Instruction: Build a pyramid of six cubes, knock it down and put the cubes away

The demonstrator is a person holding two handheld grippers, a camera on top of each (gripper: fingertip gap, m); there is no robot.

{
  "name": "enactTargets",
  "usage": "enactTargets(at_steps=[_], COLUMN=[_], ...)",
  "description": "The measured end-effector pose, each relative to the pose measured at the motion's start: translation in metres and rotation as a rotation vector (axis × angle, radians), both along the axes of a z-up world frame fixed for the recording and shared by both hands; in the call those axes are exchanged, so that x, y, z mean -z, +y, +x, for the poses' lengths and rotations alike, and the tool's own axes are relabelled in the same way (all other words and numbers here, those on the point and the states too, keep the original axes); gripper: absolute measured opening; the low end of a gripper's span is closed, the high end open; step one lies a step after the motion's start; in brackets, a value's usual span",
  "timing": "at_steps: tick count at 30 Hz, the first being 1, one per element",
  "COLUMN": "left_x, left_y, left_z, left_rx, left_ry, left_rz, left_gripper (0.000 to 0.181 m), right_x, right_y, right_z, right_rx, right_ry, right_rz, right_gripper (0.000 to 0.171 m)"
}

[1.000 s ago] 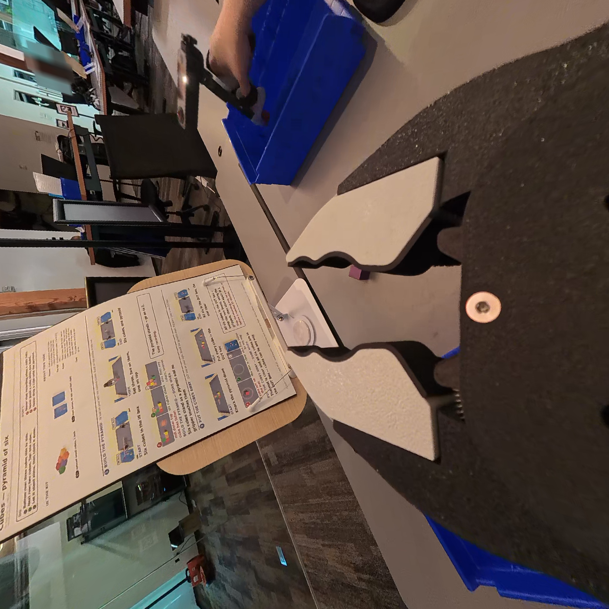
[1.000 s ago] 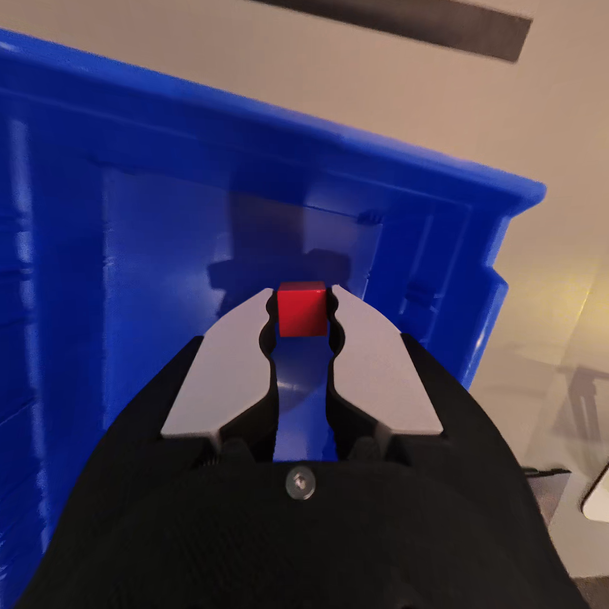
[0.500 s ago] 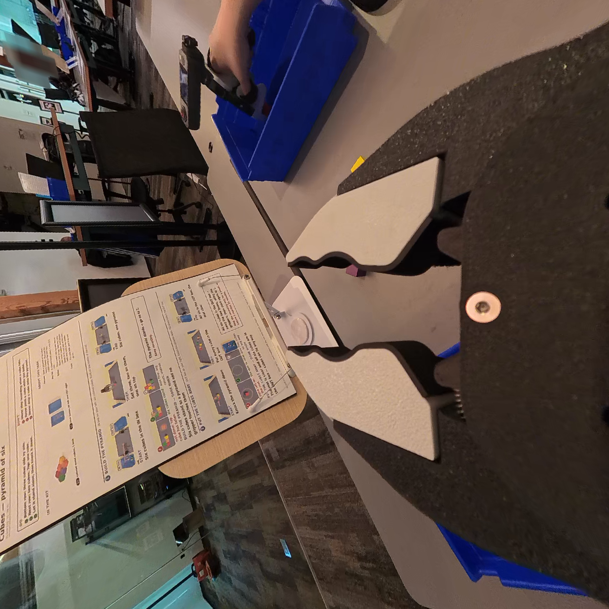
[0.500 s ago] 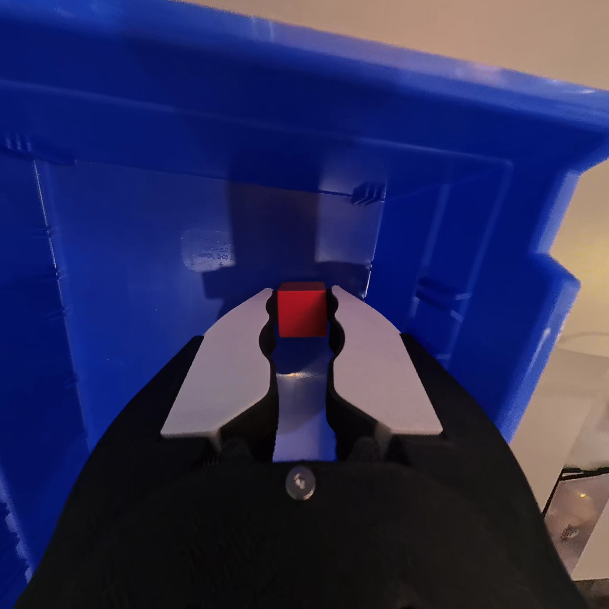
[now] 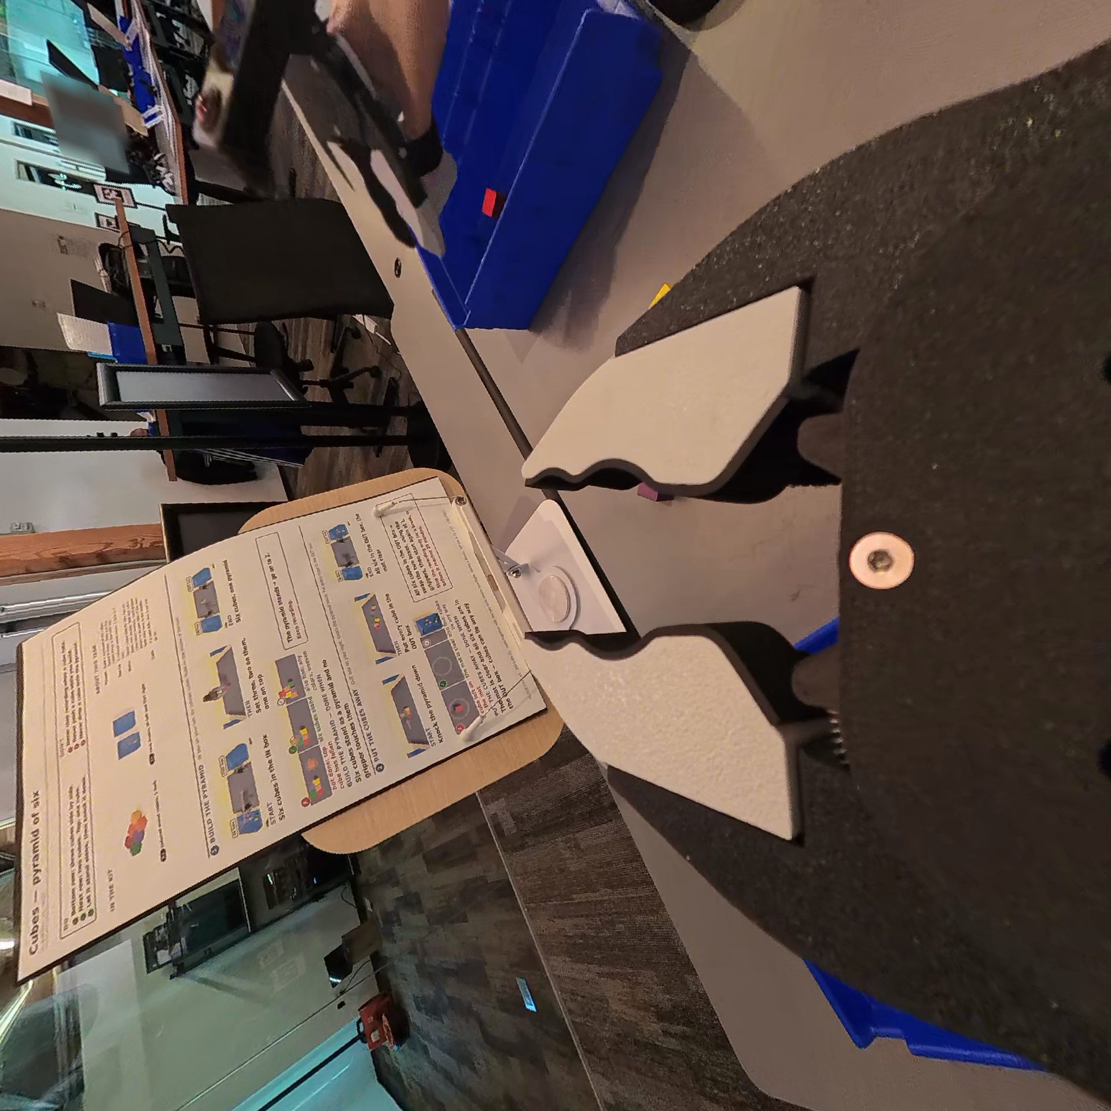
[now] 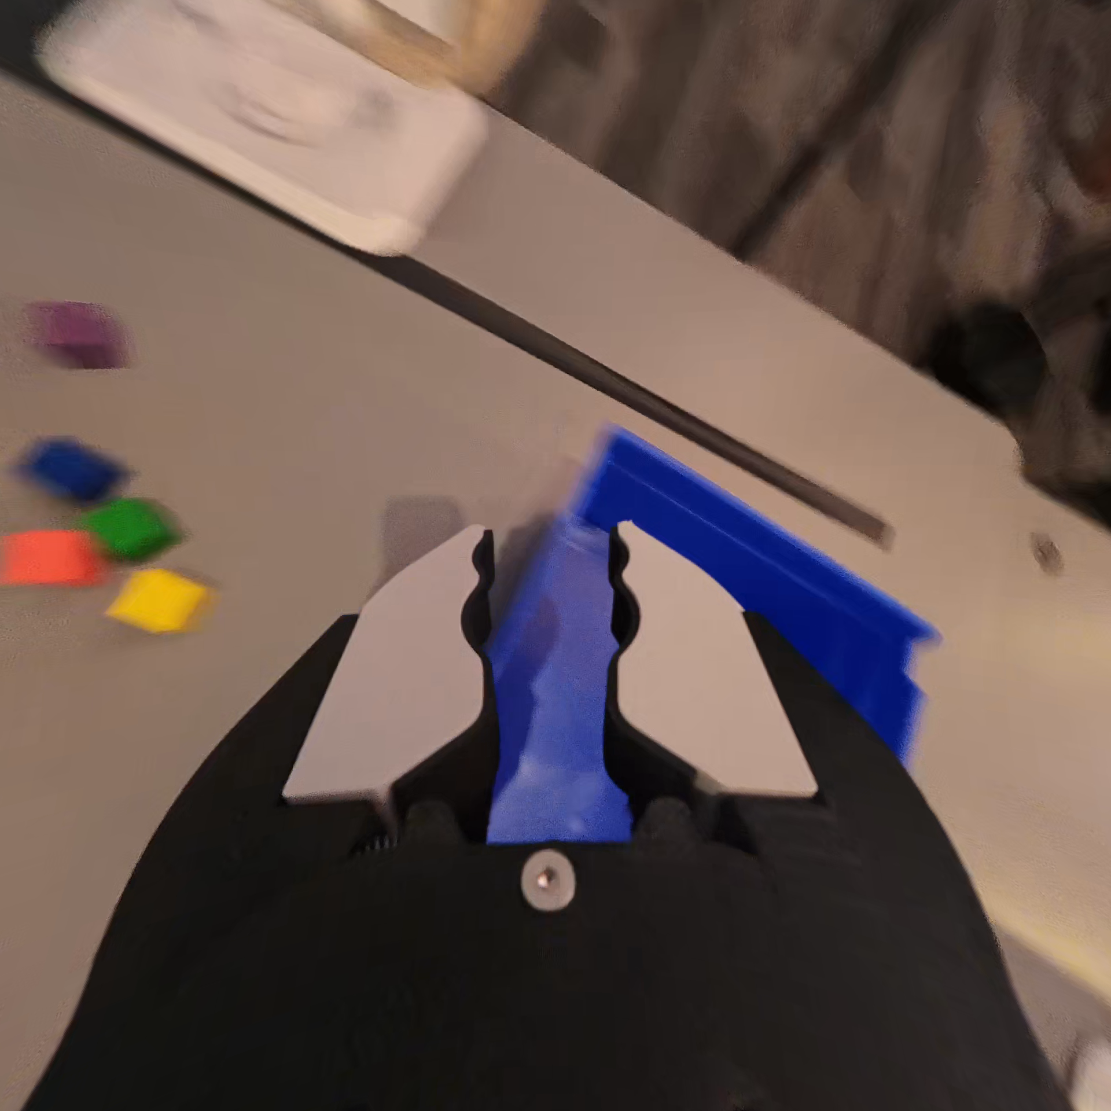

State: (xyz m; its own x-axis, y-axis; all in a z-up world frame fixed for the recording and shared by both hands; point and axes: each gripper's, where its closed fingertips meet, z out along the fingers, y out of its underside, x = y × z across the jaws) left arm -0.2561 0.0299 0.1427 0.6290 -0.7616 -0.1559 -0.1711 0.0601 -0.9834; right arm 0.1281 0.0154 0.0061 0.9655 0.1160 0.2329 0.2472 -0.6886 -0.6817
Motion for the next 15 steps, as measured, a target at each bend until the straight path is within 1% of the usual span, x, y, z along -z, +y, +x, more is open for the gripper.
enactTargets(at_steps=[1,2,3,4,5,6,7,8,10,15], left_x=[0.001,0.001,0.002,0.002,0.002,0.002,0.001,0.001,-0.001,-0.003], left_y=[0.0,0.0,-0.001,-0.002,-0.003,-0.004,-0.005,-0.006,-0.007,-0.007], left_z=[0.0,0.001,0.002,0.002,0.003,0.003,0.003,0.003,0.003,-0.001], left_rx=[0.0,-0.001,0.001,0.006,0.011,0.012,0.013,0.015,0.018,0.019], left_ry=[0.003,0.006,0.009,0.012,0.016,0.019,0.02,0.02,0.017,0.001], left_rz=[-0.001,-0.003,-0.003,-0.001,0.003,0.006,0.009,0.011,0.015,0.012], left_gripper=[0.045,0.045,0.045,0.045,0.045,0.045,0.045,0.045,0.044,0.044], right_x=[-0.003,0.001,0.011,0.023,0.038,0.055,0.073,0.091,0.116,0.141], right_y=[-0.001,-0.003,-0.007,-0.012,-0.022,-0.029,-0.032,-0.034,-0.037,-0.033], right_z=[-0.034,-0.064,-0.094,-0.126,-0.154,-0.171,-0.176,-0.177,-0.179,-0.18], right_rx=[-0.092,-0.161,-0.258,-0.406,-0.592,-0.729,-0.804,-0.85,-0.91,-0.981], right_ry=[0.025,0.06,0.095,0.115,0.103,0.058,-0.009,-0.068,-0.106,-0.171], right_rz=[0.012,-0.011,-0.056,-0.109,-0.161,-0.201,-0.234,-0.277,-0.339,-0.376], right_gripper=[0.036,0.036,0.036,0.036,0.034,0.033,0.033,0.033,0.035,0.035])
